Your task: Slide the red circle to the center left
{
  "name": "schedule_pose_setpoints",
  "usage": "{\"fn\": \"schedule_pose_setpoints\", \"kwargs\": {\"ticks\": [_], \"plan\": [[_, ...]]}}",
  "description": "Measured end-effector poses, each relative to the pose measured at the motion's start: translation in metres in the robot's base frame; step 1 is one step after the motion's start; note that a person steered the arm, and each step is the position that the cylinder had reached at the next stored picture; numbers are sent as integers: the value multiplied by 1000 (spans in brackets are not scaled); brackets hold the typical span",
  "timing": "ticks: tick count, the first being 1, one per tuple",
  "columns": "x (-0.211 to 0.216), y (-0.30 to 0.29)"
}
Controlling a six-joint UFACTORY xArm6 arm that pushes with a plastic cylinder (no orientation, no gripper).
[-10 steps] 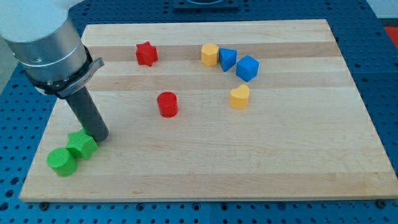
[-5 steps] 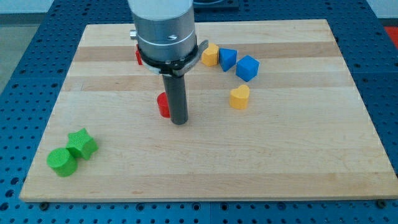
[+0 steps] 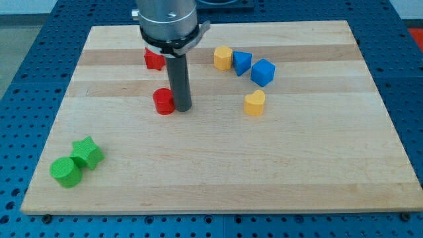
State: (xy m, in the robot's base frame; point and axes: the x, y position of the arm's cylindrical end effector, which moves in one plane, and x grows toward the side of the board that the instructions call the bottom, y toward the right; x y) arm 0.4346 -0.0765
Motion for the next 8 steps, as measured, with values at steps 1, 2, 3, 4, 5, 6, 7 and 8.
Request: {"fn": "schedule_pose_setpoints", "kwargs": {"ticks": [1,2,3,4,5,6,7,8], "plan": [[0,-19],[-3,-39],[-8,-59],[-14,-80],[-16,-100],[-19,-117],[-22,-128],[-31,-119]]}}
